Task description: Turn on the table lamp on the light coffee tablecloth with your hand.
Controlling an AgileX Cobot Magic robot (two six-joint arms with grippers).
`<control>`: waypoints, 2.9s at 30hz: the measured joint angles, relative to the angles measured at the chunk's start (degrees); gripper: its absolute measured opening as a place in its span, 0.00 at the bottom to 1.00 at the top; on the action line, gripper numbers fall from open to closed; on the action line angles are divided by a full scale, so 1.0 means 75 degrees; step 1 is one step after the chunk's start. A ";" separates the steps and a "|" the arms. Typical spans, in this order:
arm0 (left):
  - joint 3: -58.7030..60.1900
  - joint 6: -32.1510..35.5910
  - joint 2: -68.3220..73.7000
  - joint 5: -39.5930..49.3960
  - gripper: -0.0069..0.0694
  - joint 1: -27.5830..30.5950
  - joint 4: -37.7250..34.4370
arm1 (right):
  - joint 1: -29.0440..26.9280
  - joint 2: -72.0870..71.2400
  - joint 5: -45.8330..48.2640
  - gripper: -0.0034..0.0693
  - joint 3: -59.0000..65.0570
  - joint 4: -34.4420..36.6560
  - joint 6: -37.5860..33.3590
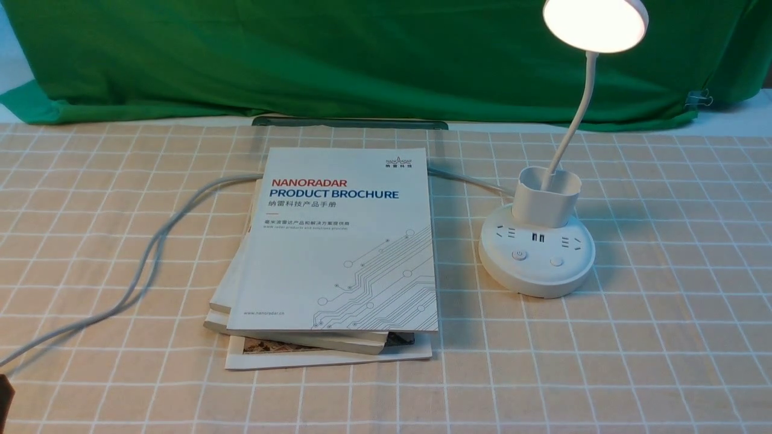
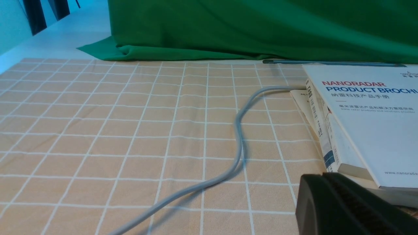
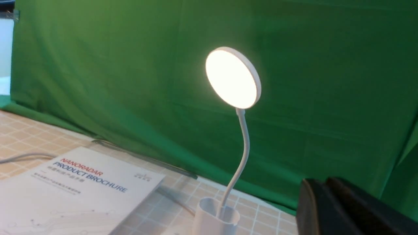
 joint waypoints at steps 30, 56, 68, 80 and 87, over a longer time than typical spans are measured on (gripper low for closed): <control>0.0000 0.0000 0.0000 0.0000 0.12 0.0000 0.0088 | -0.2356 -0.1857 0.1235 0.26 0.2510 -0.0522 0.2816; 0.0000 0.0000 0.0000 0.0000 0.12 0.0000 0.0088 | -0.2590 -0.1857 0.1275 0.35 0.2510 -0.0522 0.2820; 0.0000 0.0000 0.0000 0.0000 0.12 0.0000 0.0088 | -0.2590 -0.1857 0.1275 0.37 0.2510 -0.0522 0.2820; 0.0000 0.0000 0.0000 0.0000 0.12 0.0000 0.0088 | -0.2590 -0.1857 0.1275 0.37 0.2510 -0.0522 0.2820; 0.0000 0.0000 0.0000 0.0000 0.12 0.0000 0.0091 | -0.2590 -0.1857 0.1275 0.37 0.2510 -0.0522 0.2820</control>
